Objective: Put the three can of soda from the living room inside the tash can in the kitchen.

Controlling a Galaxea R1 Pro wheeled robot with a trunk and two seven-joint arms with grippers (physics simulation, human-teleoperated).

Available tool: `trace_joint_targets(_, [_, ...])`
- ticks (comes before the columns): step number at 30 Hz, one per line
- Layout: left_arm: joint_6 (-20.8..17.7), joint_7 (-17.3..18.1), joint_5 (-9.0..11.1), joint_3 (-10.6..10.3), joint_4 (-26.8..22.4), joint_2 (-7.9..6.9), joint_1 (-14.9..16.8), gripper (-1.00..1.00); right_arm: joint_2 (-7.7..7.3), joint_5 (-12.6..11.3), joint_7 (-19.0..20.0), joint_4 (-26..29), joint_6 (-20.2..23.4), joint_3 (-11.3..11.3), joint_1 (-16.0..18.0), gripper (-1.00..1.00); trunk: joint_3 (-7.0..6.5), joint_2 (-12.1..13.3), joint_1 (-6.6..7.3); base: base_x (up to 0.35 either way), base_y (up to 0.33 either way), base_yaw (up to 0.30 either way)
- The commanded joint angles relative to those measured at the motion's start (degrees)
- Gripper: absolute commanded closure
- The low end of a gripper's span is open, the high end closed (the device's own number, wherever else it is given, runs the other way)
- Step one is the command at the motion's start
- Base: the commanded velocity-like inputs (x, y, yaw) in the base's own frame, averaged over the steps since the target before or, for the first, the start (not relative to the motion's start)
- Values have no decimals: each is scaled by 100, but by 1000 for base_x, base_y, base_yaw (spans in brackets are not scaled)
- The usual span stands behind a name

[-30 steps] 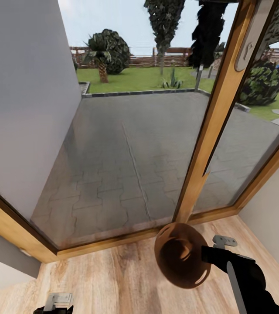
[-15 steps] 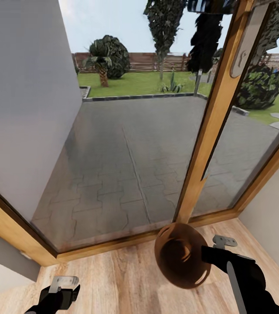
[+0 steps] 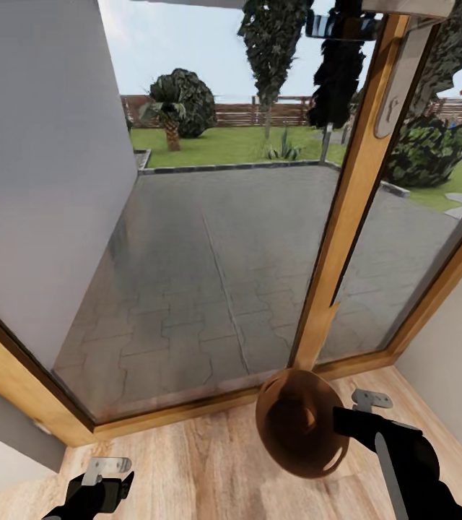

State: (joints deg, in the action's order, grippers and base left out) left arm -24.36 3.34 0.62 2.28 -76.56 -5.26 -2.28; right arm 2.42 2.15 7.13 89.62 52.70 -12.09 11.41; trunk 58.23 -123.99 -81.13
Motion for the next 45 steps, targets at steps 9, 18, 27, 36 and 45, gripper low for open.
trace_joint_targets(9, [-19,18,22,0,-30,7,0,-100,4,-94,25,-15,-2,-4,1,100,-85,0,0,0,0,0])
trace_joint_targets(18, [-28,17,37,0,-34,45,0,-100,4,-100,25,-14,4,1,1,100,-168,0,0,0,0,0])
trace_joint_targets(27, [-23,17,44,0,-34,50,0,-100,-4,-99,25,-18,4,-12,1,100,-252,0,0,0,0,0])
trace_joint_targets(36, [-18,17,44,0,-34,49,0,-100,-5,-100,25,-19,4,-13,1,100,-336,0,0,0,0,0])
trace_joint_targets(45, [-20,17,44,0,-43,51,0,-100,-7,-100,26,-17,47,-16,1,100,-402,0,0,0,0,-3])
